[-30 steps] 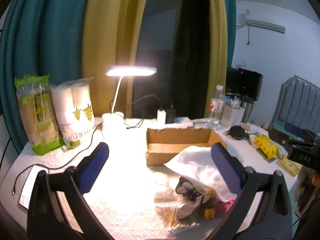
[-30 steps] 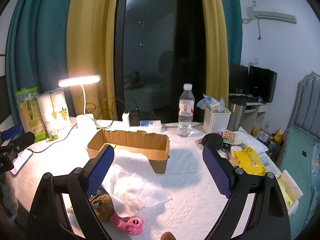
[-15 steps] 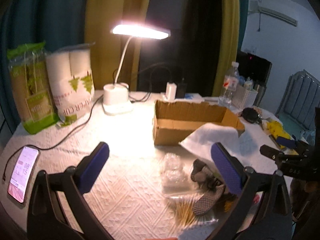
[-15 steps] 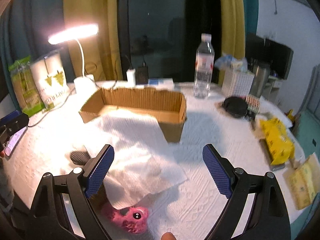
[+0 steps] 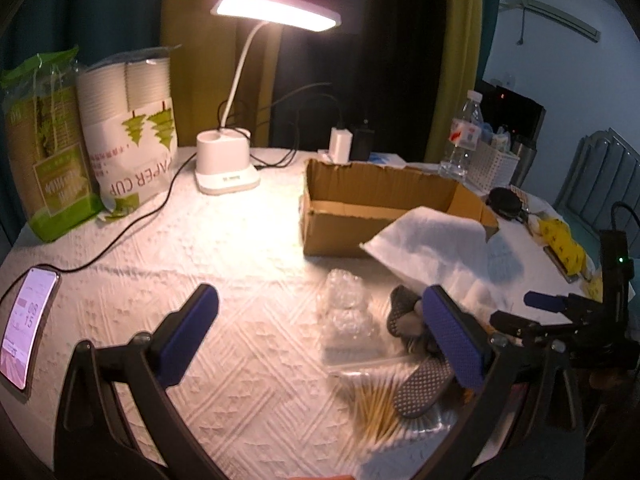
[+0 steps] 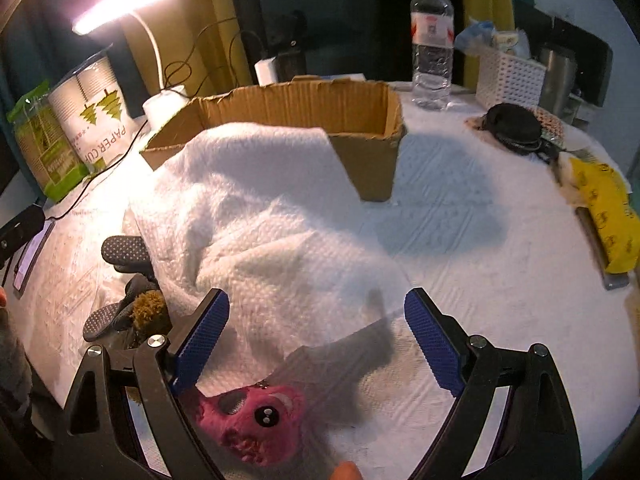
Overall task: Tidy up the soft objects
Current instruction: 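Move the right gripper to the white towel and close on it, then grasp the bubble-wrap bag with the left gripper while the right gripper holds the towel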
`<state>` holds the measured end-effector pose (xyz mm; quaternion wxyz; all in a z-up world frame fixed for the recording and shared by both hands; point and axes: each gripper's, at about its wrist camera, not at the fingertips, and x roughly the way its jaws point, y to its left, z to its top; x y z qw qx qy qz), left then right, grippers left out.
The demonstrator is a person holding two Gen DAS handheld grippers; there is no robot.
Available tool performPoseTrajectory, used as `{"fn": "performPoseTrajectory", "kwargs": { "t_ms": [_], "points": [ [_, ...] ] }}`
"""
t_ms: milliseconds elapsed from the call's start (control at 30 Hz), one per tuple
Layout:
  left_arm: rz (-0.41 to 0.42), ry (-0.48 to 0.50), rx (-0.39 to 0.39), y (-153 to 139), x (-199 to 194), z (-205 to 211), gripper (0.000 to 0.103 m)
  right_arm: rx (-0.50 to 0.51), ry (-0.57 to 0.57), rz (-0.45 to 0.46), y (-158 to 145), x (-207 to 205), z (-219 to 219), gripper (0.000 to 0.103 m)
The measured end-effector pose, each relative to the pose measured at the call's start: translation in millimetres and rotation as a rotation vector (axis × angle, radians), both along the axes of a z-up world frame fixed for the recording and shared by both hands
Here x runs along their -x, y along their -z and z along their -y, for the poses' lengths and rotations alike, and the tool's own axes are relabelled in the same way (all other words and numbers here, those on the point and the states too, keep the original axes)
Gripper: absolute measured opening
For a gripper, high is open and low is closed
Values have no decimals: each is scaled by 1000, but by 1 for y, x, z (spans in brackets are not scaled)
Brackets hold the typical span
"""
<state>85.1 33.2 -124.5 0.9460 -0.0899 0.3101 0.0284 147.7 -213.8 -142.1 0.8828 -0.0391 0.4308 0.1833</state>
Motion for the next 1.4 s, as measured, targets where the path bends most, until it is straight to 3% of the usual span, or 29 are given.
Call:
{"fn": "performPoseTrajectory", "kwargs": {
  "t_ms": [67, 167, 300, 433, 667, 1000, 1400],
  "points": [
    [-7, -1, 4, 3, -1, -1, 103, -6, -8, -11, 3, -1, -2, 86],
    [-12, -1, 8, 5, -1, -2, 103, -7, -13, -28, 7, -5, -5, 63],
    [-14, -1, 11, 6, -2, -3, 103, -4, -28, -32, 10, -6, -6, 47],
    [-18, -1, 12, 7, -2, -3, 103, -9, -28, -6, 6, -3, -5, 13],
    [-15, 11, 4, 4, -2, 2, 103, -41, -2, 93, -20, 7, 10, 4],
    [-6, 38, -20, -5, -1, 18, 103, -90, 101, 259, -78, 31, 68, 4],
    [-52, 76, -34, 2, -22, 38, 103, -85, 210, 361, -109, 48, 133, 4]
  ]
}}
